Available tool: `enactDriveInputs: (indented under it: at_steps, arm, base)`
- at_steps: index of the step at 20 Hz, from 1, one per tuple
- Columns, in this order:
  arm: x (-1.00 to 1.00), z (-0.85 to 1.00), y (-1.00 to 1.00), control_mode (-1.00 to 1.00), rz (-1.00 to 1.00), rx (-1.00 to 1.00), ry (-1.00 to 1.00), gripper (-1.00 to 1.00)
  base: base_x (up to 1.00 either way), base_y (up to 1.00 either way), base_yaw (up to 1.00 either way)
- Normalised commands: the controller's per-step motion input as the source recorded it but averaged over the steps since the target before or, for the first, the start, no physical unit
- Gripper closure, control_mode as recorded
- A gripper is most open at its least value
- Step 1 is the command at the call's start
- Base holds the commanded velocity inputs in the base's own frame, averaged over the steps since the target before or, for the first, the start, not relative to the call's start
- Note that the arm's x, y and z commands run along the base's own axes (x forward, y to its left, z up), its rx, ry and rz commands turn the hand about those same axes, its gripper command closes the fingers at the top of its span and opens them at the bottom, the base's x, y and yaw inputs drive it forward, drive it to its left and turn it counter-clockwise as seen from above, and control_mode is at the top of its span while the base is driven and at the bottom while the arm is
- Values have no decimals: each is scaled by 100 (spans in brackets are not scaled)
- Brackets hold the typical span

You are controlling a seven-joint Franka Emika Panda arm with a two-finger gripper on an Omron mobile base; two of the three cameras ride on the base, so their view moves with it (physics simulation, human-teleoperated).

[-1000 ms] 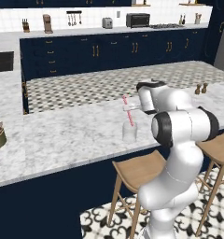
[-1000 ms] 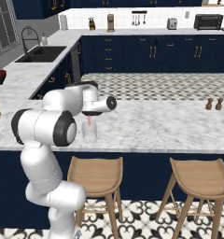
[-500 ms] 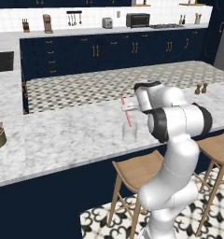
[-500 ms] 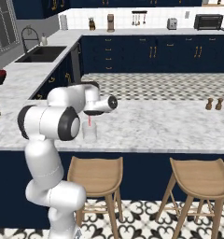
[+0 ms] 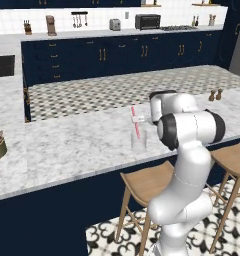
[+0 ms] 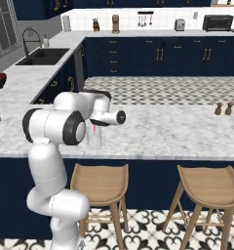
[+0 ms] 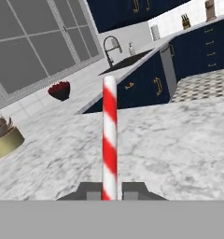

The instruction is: Take a straw from the drawer in front and place it inside the glass cup on the dining counter.

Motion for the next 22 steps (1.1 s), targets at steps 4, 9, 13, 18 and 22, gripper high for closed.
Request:
enactDriveInputs:
  at_steps: [4,9,13,18,22]
  arm:
    - [-3,-34,-6,-100,0,2,-12,100]
    - [-48,-23,-6,-100,0,0,-8,-100]
    - [-38,0,0,-100,0,0,-3,-100]
    - [-7,21,-2,-100,0,-2,0,-100]
    - [-5,31,0,-100,-1,-8,0,-100]
  base:
    - [0,0,0]
    - [0,0,0]
    - [0,0,0]
    - [0,0,0]
    - [0,0,0]
